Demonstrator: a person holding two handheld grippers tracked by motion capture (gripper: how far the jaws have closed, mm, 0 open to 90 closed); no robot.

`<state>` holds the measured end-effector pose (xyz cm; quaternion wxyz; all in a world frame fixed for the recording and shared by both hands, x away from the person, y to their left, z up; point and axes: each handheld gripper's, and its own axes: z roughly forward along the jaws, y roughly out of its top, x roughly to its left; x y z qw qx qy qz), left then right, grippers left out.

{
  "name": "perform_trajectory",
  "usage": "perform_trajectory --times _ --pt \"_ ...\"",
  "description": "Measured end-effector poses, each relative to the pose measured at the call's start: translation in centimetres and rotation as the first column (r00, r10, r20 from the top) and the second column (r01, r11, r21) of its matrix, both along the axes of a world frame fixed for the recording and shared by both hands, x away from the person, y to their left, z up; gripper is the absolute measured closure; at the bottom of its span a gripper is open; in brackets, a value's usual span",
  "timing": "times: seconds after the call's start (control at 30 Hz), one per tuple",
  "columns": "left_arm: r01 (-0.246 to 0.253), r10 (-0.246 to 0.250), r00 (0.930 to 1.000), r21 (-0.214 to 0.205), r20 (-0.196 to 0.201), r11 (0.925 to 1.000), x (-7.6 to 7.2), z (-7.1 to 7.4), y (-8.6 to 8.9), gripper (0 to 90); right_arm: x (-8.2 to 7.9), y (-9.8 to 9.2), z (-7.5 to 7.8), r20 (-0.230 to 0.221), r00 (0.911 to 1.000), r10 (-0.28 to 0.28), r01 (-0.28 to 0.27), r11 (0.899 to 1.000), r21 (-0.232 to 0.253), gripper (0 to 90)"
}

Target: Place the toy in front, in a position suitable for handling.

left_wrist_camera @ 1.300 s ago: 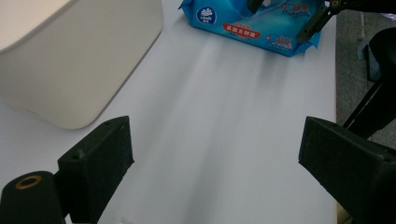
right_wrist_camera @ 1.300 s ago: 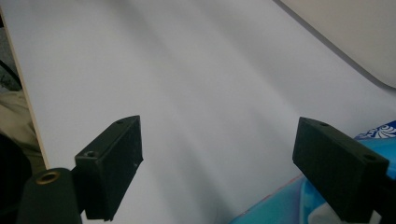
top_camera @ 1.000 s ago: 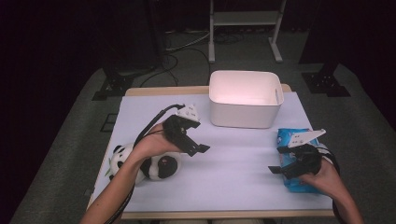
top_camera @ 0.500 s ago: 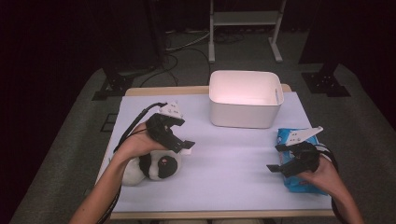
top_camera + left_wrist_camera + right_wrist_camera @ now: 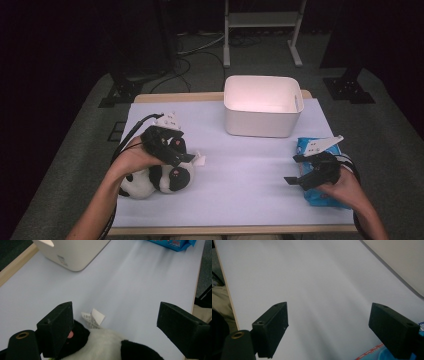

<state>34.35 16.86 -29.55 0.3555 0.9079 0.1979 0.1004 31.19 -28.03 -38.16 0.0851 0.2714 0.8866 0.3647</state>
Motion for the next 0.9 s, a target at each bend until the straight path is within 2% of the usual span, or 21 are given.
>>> perform_trajectory --times 0.4,0.9 --pt "-0.063 0.063 0.998 0.023 -0.012 0.9978 -0.5 -0.8 2.9 13.8 0.0 -0.1 0.5 0.009 0.9999 -0.006 0.006 1.0 -0.004 14.7" --pt "-0.106 0.107 0.9941 0.033 -0.018 0.9938 -1.0 -1.5 4.8 18.8 0.1 0.3 0.6 0.013 0.9999 0.004 -0.003 1.0 -0.009 14.7"
